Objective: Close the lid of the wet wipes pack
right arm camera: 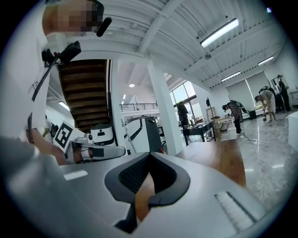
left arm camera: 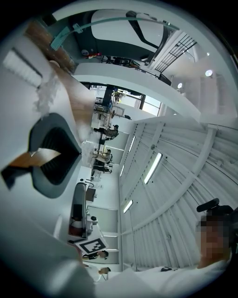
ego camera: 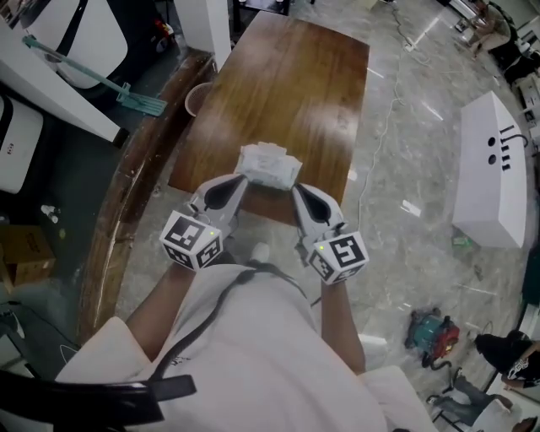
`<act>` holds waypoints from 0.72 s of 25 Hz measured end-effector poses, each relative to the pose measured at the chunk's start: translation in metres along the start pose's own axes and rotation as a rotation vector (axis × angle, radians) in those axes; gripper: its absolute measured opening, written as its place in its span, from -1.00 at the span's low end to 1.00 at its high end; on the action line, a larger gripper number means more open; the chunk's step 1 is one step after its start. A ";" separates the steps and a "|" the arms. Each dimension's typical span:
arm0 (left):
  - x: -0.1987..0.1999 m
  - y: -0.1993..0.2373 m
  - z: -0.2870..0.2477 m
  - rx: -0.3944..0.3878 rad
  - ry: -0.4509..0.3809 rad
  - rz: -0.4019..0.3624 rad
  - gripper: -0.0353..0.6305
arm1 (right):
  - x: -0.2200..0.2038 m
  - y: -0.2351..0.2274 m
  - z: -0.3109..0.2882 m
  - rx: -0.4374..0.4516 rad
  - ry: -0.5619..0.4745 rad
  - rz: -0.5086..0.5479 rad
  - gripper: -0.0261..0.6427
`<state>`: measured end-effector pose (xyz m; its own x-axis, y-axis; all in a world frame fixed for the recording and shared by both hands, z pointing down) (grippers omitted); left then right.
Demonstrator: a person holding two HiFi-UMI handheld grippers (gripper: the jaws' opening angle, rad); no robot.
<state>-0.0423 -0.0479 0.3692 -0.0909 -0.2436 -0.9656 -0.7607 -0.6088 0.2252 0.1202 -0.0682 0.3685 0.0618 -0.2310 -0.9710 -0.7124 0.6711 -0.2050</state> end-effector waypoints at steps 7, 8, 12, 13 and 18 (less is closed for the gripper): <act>-0.003 0.004 -0.013 0.017 0.022 0.006 -0.88 | -0.007 -0.025 -0.007 0.000 0.018 -0.022 -0.89; -0.003 0.005 -0.014 0.016 0.023 0.008 -0.88 | -0.008 -0.026 -0.009 -0.002 0.020 -0.021 -0.89; -0.004 0.012 -0.017 0.008 0.033 0.016 -0.88 | -0.007 -0.027 -0.015 -0.010 0.023 -0.019 -0.89; -0.004 0.014 -0.019 0.004 0.035 0.018 -0.88 | -0.007 -0.027 -0.016 -0.015 0.025 -0.021 -0.89; -0.002 0.029 -0.030 -0.037 0.050 0.019 -0.88 | -0.010 -0.033 -0.028 -0.049 0.037 -0.033 -0.89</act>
<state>-0.0447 -0.0882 0.3818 -0.0726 -0.2925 -0.9535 -0.7344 -0.6312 0.2495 0.1237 -0.1078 0.3889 0.0604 -0.2789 -0.9584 -0.7440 0.6275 -0.2295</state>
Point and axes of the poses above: the fingertips, and each gripper's own axes: z backward along the fingers, y to its left, x out of its top, the point moved 5 cm from there along z, backward along the fingers, and after that the axes turned 8 degrees about -x, right-handed, at the moved point
